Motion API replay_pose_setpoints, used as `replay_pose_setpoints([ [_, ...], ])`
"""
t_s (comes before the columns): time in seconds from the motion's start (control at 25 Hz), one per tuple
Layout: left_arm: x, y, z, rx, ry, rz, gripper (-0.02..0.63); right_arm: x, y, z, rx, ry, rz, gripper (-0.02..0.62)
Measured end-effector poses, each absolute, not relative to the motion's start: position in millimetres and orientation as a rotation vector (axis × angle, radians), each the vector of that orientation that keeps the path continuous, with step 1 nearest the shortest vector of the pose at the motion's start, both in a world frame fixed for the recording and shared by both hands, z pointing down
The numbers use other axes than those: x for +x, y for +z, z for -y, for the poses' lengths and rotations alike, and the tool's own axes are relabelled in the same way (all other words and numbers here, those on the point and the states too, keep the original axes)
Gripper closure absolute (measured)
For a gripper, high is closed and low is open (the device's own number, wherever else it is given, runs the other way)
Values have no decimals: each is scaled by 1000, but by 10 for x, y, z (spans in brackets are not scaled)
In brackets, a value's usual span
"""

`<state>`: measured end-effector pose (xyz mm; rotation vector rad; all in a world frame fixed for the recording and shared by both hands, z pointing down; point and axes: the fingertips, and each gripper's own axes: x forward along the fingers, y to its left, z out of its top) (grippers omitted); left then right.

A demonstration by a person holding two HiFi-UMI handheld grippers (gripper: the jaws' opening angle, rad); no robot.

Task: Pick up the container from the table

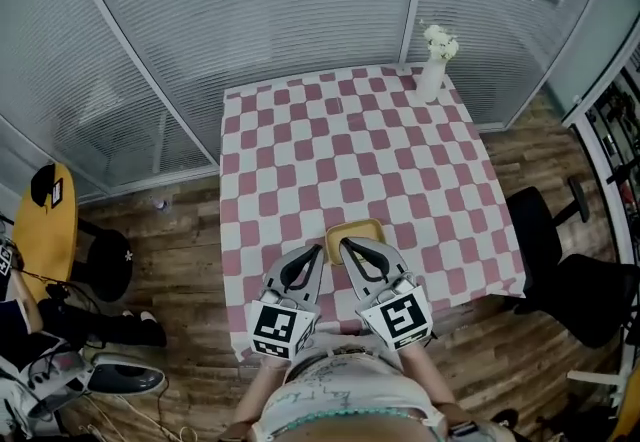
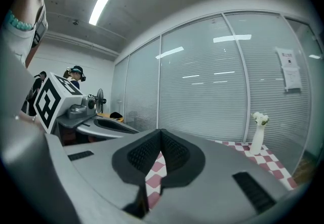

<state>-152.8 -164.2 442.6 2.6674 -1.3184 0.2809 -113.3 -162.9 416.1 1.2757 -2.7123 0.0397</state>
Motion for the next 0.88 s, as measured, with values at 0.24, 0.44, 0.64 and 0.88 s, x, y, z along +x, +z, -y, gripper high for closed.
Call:
replay_pose_setpoints([
  [0.24, -1616, 4506, 1730, 2717, 289, 1198, 591, -1155, 4251, 1706, 1389, 42, 2623, 601],
  [0.44, -1603, 4556, 1771, 2722, 311, 1167, 591, -1064, 4297, 1760, 1426, 43, 2587, 601],
  [0.64, -1518, 4534, 1834, 2692, 302, 1240, 591, -946, 4243, 1839, 1373, 25, 2620, 601],
  [0.88, -1355, 4480, 1854, 2659, 268, 1318, 591, -824, 4192, 1883, 1289, 12, 2662, 601],
])
